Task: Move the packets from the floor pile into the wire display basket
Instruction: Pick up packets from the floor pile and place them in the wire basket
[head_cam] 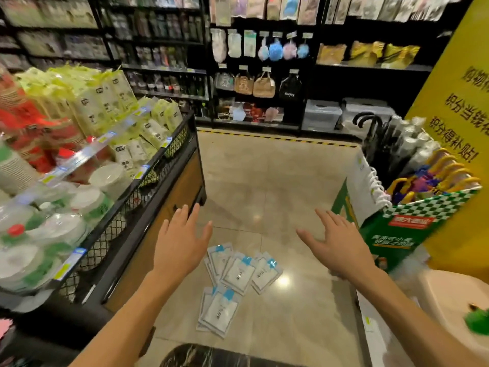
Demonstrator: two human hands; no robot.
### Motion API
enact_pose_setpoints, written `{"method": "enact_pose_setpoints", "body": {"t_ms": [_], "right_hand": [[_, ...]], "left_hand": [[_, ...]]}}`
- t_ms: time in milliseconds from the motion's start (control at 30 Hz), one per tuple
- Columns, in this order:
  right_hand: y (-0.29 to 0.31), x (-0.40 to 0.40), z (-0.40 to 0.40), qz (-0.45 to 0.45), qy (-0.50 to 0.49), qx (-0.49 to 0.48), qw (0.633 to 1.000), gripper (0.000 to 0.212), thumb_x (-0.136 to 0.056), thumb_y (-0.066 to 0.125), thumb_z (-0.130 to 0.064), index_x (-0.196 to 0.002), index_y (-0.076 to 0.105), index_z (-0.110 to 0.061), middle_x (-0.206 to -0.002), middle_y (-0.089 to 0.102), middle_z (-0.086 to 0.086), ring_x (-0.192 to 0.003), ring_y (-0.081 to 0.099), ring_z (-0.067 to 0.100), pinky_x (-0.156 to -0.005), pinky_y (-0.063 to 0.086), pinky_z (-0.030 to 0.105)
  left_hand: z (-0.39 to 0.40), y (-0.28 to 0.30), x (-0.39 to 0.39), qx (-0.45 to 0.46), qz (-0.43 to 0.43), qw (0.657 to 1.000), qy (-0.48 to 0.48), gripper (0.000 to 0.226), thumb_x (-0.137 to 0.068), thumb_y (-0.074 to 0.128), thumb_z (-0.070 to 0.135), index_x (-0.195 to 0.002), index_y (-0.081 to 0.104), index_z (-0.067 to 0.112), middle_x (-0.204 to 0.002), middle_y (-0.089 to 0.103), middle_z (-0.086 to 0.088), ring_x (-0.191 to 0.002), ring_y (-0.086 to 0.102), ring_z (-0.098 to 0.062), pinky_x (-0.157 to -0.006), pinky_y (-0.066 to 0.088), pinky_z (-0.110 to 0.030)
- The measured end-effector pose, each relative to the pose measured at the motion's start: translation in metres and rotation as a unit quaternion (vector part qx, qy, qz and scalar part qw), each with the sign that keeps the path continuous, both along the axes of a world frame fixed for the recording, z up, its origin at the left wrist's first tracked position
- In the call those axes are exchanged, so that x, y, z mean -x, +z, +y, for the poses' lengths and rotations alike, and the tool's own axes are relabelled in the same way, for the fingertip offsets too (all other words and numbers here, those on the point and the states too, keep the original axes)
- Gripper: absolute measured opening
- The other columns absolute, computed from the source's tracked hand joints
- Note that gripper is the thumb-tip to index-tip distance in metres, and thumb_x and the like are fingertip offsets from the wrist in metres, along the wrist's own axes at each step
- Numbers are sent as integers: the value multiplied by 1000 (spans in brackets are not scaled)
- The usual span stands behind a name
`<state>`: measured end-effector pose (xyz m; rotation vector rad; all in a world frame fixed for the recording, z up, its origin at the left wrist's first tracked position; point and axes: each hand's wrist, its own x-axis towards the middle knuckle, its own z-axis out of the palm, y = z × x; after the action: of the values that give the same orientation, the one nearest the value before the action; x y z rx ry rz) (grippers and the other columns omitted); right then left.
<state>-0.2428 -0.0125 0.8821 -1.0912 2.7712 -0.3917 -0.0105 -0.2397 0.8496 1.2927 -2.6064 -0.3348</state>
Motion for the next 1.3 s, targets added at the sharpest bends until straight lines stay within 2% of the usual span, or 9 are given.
{"method": "enact_pose_setpoints", "body": {"t_ms": [367, 533, 700, 800, 900, 967, 1067, 1233, 1300], "right_hand": [[-61, 95, -91, -31, 17, -28, 999, 91, -92, 36, -79, -162, 25, -22, -166, 32, 0, -152, 30, 23, -126, 22, 45], [-102, 163, -149, -39, 41, -50, 997, 98, -89, 31, -85, -164, 14, -24, -171, 21, 4, -157, 21, 26, -128, 19, 47], [-143, 213, -192, -53, 57, -69, 995, 97, -91, 31, -83, -165, 12, -22, -171, 19, 6, -157, 19, 28, -128, 17, 47], [-176, 232, -211, -72, 67, -87, 991, 100, -89, 30, -83, -164, 12, -19, -171, 20, 7, -157, 19, 28, -128, 18, 45], [-224, 244, -227, -81, 65, -110, 988, 106, -86, 20, -88, -165, 12, -17, -171, 19, 7, -157, 19, 26, -128, 18, 43], [-262, 248, -237, -91, 56, -128, 986, 106, -86, 20, -88, -165, 10, -18, -172, 17, 7, -158, 17, 25, -128, 17, 43], [-326, 249, -253, -111, 42, -149, 982, 103, -90, 30, -85, -165, 6, -19, -173, 11, 5, -159, 12, 24, -129, 14, 42], [-459, 242, -275, -107, 21, -164, 980, 112, -80, 11, -91, -165, 8, -18, -172, 13, 6, -158, 14, 25, -129, 14, 42], [-514, 237, -282, -112, 16, -170, 979, 107, -85, 18, -90, -165, 6, -20, -173, 11, 4, -159, 11, 24, -130, 11, 42]], "left_hand": [[-77, -49, 76, -24, -22, 999, 28, 67, -104, 33, 54, -162, 25, 20, -167, 27, -6, -155, 21, -21, -125, 20, -45], [-109, -77, 125, -30, -52, 996, 63, 67, -105, 31, 55, -162, 23, 22, -168, 25, -4, -156, 19, -19, -125, 16, -42], [-141, -113, 166, -21, -106, 993, 53, 69, -104, 20, 59, -163, 19, 22, -169, 21, -4, -157, 15, -18, -126, 15, -40], [-159, -145, 183, -40, -119, 991, 53, 73, -102, 14, 61, -163, 12, 23, -170, 13, -2, -157, 7, -16, -126, 7, -38], [-176, -193, 194, -62, -131, 988, 53, 72, -102, 14, 60, -163, 11, 23, -170, 11, -1, -157, 7, -15, -126, 7, -38], [-187, -236, 199, -78, -146, 985, 45, 77, -97, 10, 61, -163, 12, 22, -170, 11, -1, -156, 6, -13, -127, 7, -38], [-205, -313, 203, -100, -174, 979, 40, 82, -94, 5, 63, -164, 13, 20, -170, 11, 0, -156, 3, -14, -127, 5, -39], [-241, -454, 210, -132, -209, 969, 26, 69, -104, 18, 53, -164, 10, 19, -171, 9, -3, -158, 3, -17, -128, 8, -43], [-254, -508, 215, -130, -221, 967, 13, 71, -103, 15, 55, -164, 7, 20, -171, 8, -5, -158, 3, -18, -128, 7, -42]]}}
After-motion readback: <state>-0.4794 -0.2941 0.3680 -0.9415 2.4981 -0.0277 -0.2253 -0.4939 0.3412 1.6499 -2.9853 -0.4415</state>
